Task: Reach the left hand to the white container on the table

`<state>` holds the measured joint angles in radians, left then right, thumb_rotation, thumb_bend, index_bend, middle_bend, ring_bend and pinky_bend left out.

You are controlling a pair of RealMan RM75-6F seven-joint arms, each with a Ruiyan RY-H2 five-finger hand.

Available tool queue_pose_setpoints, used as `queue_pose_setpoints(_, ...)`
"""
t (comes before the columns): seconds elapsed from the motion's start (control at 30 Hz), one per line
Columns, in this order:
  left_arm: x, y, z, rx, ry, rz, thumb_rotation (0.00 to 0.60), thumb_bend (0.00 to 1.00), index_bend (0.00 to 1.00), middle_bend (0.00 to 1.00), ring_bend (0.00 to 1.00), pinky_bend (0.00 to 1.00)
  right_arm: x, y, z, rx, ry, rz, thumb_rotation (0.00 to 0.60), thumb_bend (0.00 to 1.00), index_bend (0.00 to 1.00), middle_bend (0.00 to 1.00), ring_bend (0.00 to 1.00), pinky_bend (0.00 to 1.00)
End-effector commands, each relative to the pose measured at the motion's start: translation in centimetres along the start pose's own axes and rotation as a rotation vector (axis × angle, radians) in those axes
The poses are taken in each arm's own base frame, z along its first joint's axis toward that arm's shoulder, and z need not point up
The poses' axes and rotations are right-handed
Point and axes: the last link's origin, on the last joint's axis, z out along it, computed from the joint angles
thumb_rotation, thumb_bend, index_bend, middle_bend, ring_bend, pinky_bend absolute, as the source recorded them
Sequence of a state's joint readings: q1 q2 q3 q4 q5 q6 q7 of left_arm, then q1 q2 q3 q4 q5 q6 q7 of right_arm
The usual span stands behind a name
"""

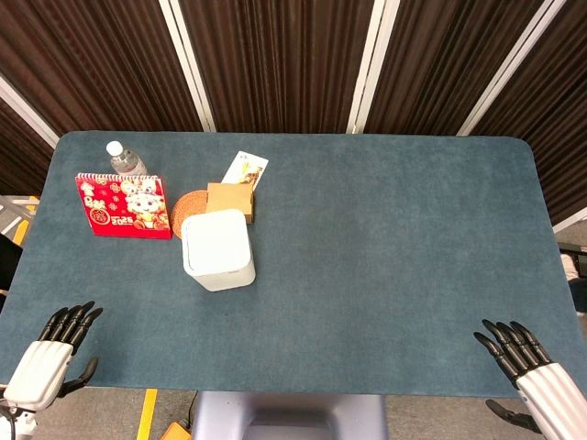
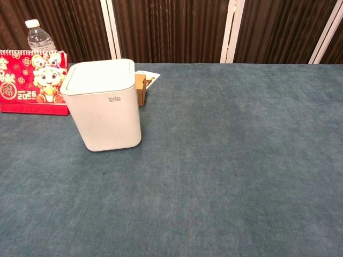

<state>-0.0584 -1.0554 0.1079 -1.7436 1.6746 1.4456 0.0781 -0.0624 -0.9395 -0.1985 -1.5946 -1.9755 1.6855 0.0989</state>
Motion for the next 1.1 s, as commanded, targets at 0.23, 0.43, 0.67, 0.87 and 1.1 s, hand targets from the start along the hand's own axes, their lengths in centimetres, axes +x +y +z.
queue_pose_setpoints(0.23,0.1,1.2,2.4,-0.069,0.126,-0.090,0.600,0.46,0.00,0.27,0.30,0.48,0.0,0.0,0.0,-0.008,0.002,0.000,0.600,0.24,0.00,0.00,0.00,0.00)
queue_pose_setpoints(0.43,1.3,4.9,6.0,-0.181,0.109,-0.317,0.600,0.46,0.00,0.99,0.99,1.00,-0.2,-0.1,0.1,-0.013,-0.004,-0.006,0.600,0.24,0.00,0.00,0.00,0.00)
queue_pose_setpoints(0.67,3.2,10.9,8.9,-0.222,-0.071,-0.353,0.600,0.46,0.00,1.00,1.00,1.00,-0.1,0.0,0.0,-0.013,-0.007,-0.004,0.600,0.24,0.00,0.00,0.00,0.00)
queue_pose_setpoints(0.87,3.7,14.7,11.1,-0.238,-0.150,-0.273,0.600,0.46,0.00,1.00,1.00,1.00,0.2,0.3,-0.2,-0.020,-0.002,0.005,0.600,0.24,0.00,0.00,0.00,0.00)
queue_pose_setpoints(1.1,3.1,17.3,12.8,-0.230,-0.152,-0.212,0.600,0.46,0.00,1.00,1.00,1.00,0.4,0.4,-0.4,-0.022,0.001,0.010,0.600,0.24,0.00,0.00,0.00,0.00)
